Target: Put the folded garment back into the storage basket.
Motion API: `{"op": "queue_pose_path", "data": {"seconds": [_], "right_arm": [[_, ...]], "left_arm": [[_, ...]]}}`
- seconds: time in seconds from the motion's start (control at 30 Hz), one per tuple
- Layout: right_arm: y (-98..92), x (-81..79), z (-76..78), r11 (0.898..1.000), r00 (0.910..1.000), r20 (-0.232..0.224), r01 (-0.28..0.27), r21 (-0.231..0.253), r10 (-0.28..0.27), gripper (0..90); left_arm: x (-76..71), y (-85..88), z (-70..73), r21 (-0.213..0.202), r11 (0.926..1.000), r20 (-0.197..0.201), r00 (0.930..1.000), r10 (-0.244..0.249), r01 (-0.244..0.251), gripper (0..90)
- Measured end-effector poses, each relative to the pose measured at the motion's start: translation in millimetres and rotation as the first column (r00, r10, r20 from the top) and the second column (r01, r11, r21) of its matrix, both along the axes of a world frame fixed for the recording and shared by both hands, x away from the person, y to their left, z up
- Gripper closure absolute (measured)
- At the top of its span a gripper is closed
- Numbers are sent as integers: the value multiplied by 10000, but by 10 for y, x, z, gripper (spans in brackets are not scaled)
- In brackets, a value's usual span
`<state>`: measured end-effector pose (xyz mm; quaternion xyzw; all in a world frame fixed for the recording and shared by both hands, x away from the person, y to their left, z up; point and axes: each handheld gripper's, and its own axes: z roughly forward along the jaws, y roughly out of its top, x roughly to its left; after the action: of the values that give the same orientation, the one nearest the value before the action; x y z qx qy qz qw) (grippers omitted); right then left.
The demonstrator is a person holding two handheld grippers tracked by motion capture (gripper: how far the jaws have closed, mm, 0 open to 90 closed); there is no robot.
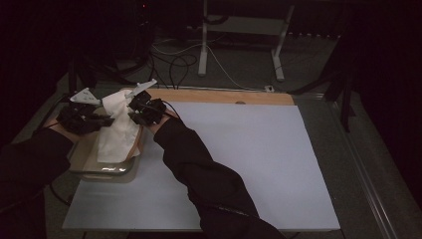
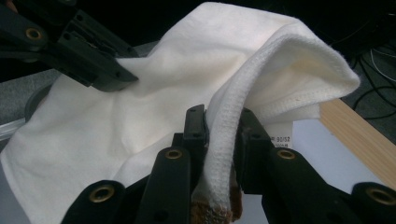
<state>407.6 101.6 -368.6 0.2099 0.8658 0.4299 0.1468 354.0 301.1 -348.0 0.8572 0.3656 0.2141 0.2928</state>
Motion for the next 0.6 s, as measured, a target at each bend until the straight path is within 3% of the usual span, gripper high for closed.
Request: {"op": "queue_pose_path", "data": {"seconds": [0.6], "right_arm": [[296,-16,-116,9999,9999,16,124,-84,-123,773]], "left_arm": [[39,257,-121,109,9972,-92,9972,742,-741,868]]}}
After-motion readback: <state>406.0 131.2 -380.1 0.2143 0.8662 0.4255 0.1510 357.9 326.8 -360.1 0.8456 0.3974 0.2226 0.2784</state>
